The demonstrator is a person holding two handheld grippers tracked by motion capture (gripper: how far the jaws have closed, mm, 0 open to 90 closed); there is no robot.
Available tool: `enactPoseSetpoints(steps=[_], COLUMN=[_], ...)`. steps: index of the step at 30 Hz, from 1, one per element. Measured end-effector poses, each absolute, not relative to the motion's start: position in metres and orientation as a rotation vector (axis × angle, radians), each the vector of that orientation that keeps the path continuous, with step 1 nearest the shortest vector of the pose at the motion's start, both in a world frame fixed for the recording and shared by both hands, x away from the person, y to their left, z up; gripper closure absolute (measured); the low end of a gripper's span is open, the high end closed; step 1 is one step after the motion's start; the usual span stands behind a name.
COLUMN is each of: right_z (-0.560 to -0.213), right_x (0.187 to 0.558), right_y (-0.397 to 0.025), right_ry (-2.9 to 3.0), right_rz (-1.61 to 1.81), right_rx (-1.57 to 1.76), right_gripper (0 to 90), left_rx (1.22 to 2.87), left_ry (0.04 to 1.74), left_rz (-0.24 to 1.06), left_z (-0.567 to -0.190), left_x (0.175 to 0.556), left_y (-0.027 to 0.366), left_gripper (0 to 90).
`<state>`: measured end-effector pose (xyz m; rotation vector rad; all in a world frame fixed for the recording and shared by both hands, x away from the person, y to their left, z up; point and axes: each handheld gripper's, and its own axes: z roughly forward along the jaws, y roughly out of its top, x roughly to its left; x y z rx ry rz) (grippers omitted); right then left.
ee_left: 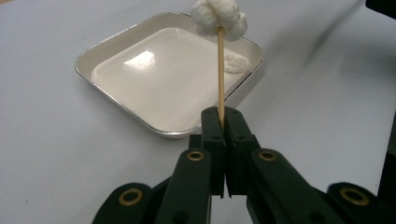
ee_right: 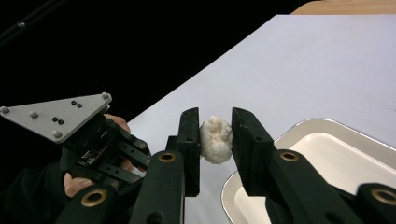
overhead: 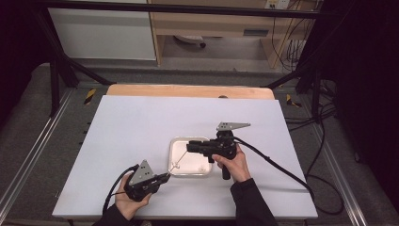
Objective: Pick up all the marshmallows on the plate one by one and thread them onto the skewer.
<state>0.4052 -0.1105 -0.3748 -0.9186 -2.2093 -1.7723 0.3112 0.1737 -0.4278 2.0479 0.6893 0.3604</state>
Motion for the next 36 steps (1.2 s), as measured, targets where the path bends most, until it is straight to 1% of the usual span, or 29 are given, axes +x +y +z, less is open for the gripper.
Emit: enactPoseSetpoints(steps=[8,18,27,28,30,34,36], right_z=[-0.382,-0.403,-0.408,-0.408,-0.404,-0.393,-0.389], right_x=[0.401,0.396,0.392,0.392,0.391,0.390,0.389], right_y=[-0.105,-0.091,-0.087,-0.088,-0.090,-0.097,-0.101], right_ry=[-2.211,-2.227,-2.256,-2.264,-2.278,-2.328,-2.390], right_rz=[-1.756,-1.685,-1.668,-1.674,-1.699,-1.755,-1.764], right_rx=[-0.905,-0.885,-0.880,-0.879,-0.889,-0.911,-0.925], right_gripper=[75.1,74.0,72.7,71.2,65.2,50.9,42.4], left_rx=[2.031,2.031,2.031,2.029,2.025,2.021,2.018], left_ry=[0.687,0.709,0.720,0.721,0.726,0.732,0.736], left_rz=[0.351,0.346,0.333,0.334,0.332,0.333,0.334], left_z=[-0.428,-0.429,-0.432,-0.431,-0.431,-0.431,-0.431], left_x=[0.311,0.312,0.314,0.314,0.314,0.314,0.314], left_y=[0.173,0.171,0.167,0.167,0.168,0.171,0.172], left_gripper=[88.3,88.3,88.2,88.2,88.2,88.2,88.2])
